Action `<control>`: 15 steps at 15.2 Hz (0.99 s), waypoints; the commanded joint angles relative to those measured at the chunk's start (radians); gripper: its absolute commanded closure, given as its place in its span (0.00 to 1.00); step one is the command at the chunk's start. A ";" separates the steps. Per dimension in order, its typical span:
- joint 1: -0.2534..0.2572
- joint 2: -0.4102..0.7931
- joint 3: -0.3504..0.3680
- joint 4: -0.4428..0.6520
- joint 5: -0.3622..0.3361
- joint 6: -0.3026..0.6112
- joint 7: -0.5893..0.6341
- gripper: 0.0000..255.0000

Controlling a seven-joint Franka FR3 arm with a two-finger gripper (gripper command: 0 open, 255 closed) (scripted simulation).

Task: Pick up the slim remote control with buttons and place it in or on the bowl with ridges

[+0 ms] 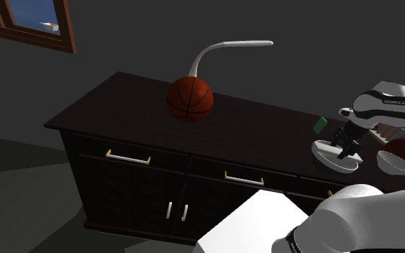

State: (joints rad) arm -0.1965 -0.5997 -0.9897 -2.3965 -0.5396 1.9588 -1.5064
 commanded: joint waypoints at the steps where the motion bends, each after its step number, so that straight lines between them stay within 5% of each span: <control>1: 0.000 0.000 0.000 0.000 0.000 0.000 0.000 0.00; 7: -0.010 -0.030 0.072 0.094 0.032 -0.131 -0.006 0.00; 15: -0.010 -0.030 0.072 0.094 0.032 -0.131 -0.006 0.00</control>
